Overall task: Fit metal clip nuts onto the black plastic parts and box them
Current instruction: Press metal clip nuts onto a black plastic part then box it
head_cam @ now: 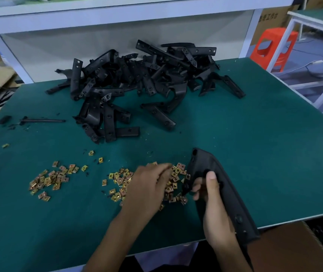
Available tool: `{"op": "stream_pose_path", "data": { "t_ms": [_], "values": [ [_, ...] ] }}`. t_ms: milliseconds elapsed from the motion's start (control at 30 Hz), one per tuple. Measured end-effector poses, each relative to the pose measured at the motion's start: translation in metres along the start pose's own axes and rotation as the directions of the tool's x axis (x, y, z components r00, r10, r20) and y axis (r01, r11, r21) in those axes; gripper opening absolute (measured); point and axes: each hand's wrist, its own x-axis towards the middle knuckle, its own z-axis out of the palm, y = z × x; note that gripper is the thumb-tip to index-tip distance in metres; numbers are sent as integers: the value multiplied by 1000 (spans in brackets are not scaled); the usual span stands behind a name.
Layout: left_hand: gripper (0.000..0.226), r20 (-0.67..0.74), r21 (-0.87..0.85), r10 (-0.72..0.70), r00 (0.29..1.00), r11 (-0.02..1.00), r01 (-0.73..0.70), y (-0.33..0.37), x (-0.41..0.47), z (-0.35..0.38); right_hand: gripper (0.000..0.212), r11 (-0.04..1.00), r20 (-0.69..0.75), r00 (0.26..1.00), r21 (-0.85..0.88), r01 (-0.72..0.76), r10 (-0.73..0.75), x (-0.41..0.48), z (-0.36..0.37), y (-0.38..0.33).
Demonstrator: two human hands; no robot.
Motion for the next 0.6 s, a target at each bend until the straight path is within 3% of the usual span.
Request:
{"op": "stream_pose_path", "data": {
  "t_ms": [67,133,200,333,400,467,533,600],
  "values": [
    [31,-28,204,14,1000,979,-8,-13,17,-4,64,1000,62,998,-4,5,-5,3,9,-7],
    [35,43,342,5,999,939,-19,-21,30,-2,70,1000,0,1000,-14,18,-18,8,12,-1],
    [32,100,377,17,995,925,-54,-25,35,0,74,1000,5,1000,-18,-2,2,13,2,5],
    [13,68,333,61,996,939,-81,-24,36,-1,70,997,11,998,-55,55,-54,13,7,8],
    [6,31,228,23,999,973,-30,-22,30,-3,66,999,48,998,-13,35,-35,15,6,7],
    [10,-6,-38,-102,995,994,102,-17,21,-7,59,992,98,995,122,-31,20,14,7,4],
    [8,28,-321,-204,979,925,202,-11,12,-12,41,950,166,986,304,-64,13,14,8,-1],
    [17,56,-474,-205,977,856,207,-2,1,-14,34,905,271,962,401,-139,28,12,8,-1]
  ]
}}
